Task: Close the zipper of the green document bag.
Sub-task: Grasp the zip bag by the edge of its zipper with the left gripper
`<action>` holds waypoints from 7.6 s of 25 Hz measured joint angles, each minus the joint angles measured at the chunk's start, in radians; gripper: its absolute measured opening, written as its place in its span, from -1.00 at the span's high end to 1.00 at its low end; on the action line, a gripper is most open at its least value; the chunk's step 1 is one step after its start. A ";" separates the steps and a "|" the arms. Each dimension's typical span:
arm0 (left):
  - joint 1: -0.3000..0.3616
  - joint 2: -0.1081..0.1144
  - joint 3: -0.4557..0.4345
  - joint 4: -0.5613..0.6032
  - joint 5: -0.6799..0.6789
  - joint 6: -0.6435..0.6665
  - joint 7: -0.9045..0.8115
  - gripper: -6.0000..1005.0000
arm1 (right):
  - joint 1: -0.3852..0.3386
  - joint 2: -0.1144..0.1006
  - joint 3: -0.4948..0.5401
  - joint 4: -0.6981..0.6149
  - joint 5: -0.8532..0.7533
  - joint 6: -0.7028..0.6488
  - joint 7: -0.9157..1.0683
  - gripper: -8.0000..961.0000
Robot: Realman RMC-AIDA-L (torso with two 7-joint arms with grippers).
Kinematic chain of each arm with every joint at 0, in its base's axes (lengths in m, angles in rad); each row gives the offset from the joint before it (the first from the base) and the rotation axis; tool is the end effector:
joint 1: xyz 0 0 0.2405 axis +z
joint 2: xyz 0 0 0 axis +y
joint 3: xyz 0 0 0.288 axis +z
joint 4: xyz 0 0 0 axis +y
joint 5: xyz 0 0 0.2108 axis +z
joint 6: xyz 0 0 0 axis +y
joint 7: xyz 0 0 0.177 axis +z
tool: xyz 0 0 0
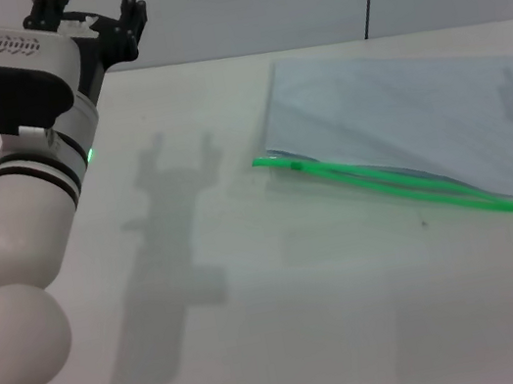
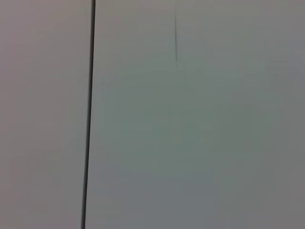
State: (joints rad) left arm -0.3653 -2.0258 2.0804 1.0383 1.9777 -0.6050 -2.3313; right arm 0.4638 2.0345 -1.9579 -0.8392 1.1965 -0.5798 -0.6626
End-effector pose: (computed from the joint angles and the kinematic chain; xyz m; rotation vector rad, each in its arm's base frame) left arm -0.2141 0.4360 -0.0214 -1.6072 -0.3715 -0.5610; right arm 0.2549 0.4666 -0.0072 -1.5141 0.5586 0.5449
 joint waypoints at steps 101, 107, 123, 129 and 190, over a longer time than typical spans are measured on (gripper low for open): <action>-0.276 -0.012 -0.043 -0.067 0.583 0.918 0.275 -0.69 | 0.109 -0.002 -0.015 0.149 0.000 0.038 0.100 -0.13; -0.253 -0.012 -0.042 -0.026 0.594 0.927 0.263 -0.68 | 0.106 -0.003 -0.015 0.150 0.000 0.038 0.100 -0.13; -0.244 -0.007 -0.052 -0.073 0.598 0.908 0.272 -0.68 | 0.116 -0.002 -0.016 0.161 0.000 0.038 0.100 -0.12; -0.250 -0.004 -0.054 -0.112 0.598 0.840 0.287 -0.68 | 0.118 -0.001 -0.016 0.160 0.000 0.038 0.100 -0.12; -0.431 -0.015 0.103 -0.341 0.450 0.614 0.301 -0.39 | 0.144 0.001 -0.025 0.152 0.000 0.055 0.103 -0.10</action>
State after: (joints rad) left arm -0.7963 -2.0405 2.1832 0.6969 2.4278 0.0086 -2.0304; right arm 0.6074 2.0356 -1.9834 -0.6876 1.1965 -0.5245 -0.5598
